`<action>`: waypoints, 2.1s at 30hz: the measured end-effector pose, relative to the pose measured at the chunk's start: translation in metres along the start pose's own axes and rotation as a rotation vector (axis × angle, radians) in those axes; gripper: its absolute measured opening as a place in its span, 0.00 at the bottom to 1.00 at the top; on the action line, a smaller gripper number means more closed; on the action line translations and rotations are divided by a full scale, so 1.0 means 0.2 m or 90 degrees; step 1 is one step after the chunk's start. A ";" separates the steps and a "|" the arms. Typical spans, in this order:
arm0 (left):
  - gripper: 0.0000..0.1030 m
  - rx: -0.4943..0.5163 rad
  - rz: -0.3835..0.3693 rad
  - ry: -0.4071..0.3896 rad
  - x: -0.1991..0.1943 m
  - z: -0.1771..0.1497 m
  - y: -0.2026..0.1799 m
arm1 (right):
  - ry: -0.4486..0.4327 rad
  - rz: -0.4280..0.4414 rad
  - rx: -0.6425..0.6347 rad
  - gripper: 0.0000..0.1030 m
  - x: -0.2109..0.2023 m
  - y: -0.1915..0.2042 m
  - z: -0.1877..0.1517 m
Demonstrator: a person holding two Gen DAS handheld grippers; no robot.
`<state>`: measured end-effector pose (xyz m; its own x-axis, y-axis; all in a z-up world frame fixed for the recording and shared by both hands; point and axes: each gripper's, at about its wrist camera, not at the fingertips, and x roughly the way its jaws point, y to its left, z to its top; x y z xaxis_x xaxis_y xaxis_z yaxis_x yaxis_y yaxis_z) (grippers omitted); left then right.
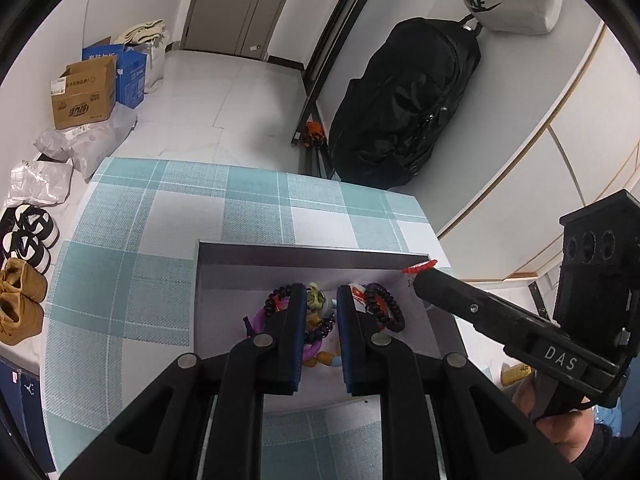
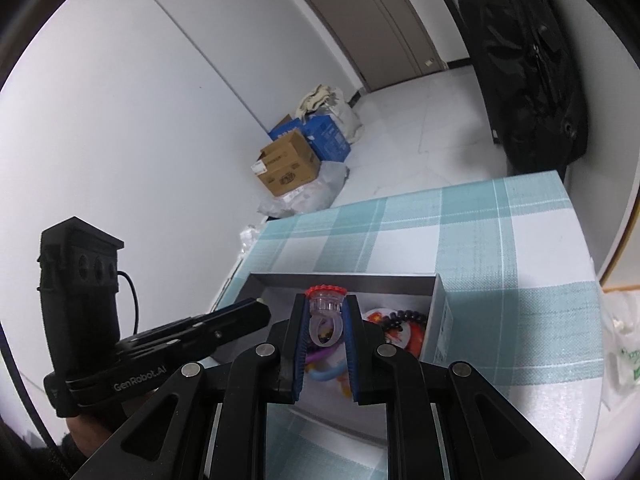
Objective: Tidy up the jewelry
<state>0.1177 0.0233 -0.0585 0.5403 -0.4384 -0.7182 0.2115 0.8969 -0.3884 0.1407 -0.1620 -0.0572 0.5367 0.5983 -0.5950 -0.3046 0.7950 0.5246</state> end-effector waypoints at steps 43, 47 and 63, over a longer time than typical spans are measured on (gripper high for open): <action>0.58 0.012 0.179 -0.100 -0.15 -0.11 -0.03 | -0.104 -0.159 -0.159 0.90 -0.14 0.19 -0.11; 0.58 0.015 0.191 -0.106 -0.17 -0.15 -0.04 | -0.104 -0.171 -0.161 0.91 -0.15 0.20 -0.15; 0.59 0.002 0.213 -0.161 -0.31 -0.23 -0.07 | -0.154 -0.171 -0.196 0.96 -0.32 0.27 -0.25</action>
<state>0.0437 0.0353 -0.0362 0.7626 -0.0945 -0.6399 -0.0083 0.9878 -0.1556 0.0503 -0.1514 -0.0217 0.7855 0.3554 -0.5066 -0.3293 0.9332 0.1440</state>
